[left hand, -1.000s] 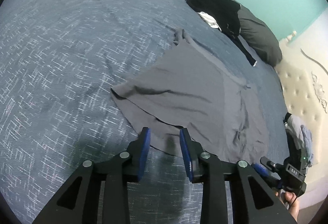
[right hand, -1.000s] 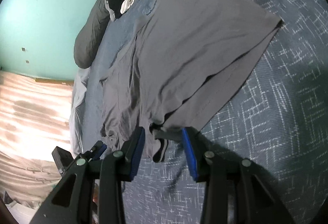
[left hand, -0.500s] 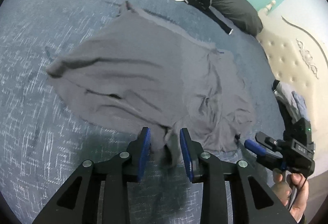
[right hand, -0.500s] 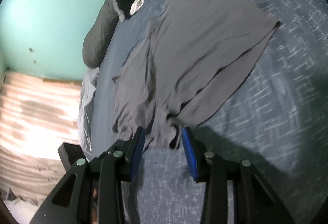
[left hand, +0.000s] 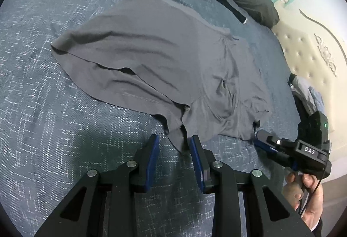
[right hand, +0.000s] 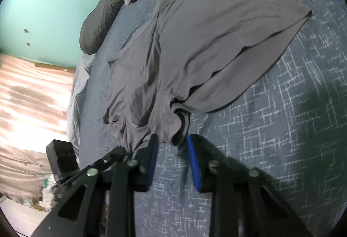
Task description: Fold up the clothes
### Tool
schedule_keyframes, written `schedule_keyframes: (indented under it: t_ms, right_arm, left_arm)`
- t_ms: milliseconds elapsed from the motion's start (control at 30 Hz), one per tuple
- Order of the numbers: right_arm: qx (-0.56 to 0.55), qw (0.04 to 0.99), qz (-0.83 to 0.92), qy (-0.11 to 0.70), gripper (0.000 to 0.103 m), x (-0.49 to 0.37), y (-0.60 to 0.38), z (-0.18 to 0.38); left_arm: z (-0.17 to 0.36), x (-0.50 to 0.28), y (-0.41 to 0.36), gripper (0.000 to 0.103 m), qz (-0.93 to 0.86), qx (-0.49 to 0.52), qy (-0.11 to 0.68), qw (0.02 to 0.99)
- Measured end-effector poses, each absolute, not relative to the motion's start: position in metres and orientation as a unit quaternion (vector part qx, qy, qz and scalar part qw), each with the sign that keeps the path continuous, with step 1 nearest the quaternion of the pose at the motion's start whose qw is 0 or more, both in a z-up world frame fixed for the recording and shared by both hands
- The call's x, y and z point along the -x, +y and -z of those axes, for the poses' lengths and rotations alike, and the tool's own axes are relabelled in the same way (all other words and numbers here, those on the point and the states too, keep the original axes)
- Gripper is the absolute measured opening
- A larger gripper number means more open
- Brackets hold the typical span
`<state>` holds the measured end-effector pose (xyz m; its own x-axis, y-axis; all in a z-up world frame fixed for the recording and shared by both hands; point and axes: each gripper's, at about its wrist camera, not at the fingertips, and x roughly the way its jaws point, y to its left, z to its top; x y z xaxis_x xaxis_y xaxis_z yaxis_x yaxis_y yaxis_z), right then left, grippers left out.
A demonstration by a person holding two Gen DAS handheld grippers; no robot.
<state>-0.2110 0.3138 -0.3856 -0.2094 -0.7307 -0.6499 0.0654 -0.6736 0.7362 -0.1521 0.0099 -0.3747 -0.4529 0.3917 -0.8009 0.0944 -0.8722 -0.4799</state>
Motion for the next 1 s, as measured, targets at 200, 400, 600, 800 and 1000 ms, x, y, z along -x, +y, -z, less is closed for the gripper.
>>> schedule_keyframes:
  t_ms: [200,400,600,800,1000]
  right_arm:
    - [-0.559,0.293,0.724,-0.279,0.002,0.208,0.309,0.385]
    - [-0.545,0.312,0.726,-0.280,0.001,0.206,0.305,0.373]
    - [-0.540,0.326,0.719,-0.292,0.001,0.200,0.312,0.366]
    - [-0.546,0.322,0.712,-0.303,0.001,0.197,0.313,0.370]
    - [-0.562,0.302,0.709,-0.301,0.001,0.197,0.313,0.385]
  left_arm:
    - [0.374,0.156,0.015,0.014,-0.817,0.517,-0.232,0.104]
    - [0.368,0.156,0.021,0.000,-0.820,0.512,-0.226,0.122]
    - [0.351,0.144,0.008,0.000,-0.830,0.493,-0.229,0.127]
    - [0.345,0.136,0.000,0.000,-0.832,0.487,-0.236,0.125]
    - [0.352,0.136,0.004,0.000,-0.832,0.496,-0.218,0.118]
